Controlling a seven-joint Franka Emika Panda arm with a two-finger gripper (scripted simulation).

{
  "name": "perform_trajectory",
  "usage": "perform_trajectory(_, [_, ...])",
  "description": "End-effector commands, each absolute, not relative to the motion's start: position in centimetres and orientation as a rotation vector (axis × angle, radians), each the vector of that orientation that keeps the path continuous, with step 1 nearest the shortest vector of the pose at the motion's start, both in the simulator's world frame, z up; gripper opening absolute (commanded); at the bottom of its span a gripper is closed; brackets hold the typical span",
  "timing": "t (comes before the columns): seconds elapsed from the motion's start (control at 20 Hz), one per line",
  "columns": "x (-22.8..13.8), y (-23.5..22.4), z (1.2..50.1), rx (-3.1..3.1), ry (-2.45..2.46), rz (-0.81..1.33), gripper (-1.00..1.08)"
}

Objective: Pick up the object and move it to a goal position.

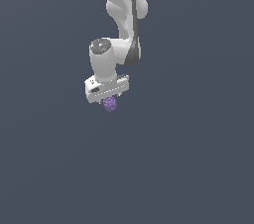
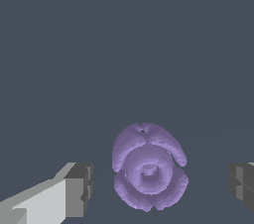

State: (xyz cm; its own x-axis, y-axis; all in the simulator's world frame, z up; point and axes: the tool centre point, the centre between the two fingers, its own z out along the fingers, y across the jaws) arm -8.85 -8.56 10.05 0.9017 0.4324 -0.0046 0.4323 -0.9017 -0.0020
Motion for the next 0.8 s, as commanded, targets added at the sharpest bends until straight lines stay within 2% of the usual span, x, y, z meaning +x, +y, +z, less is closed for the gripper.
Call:
perform_trajectory(0.0, [-9.5,-8.9,9.7,-3.051,-0.748,0.004,1.00])
perform_trajectory(0.75, [-10.5,-9.3,8.7,-3.032,-0.824,0.001,1.00])
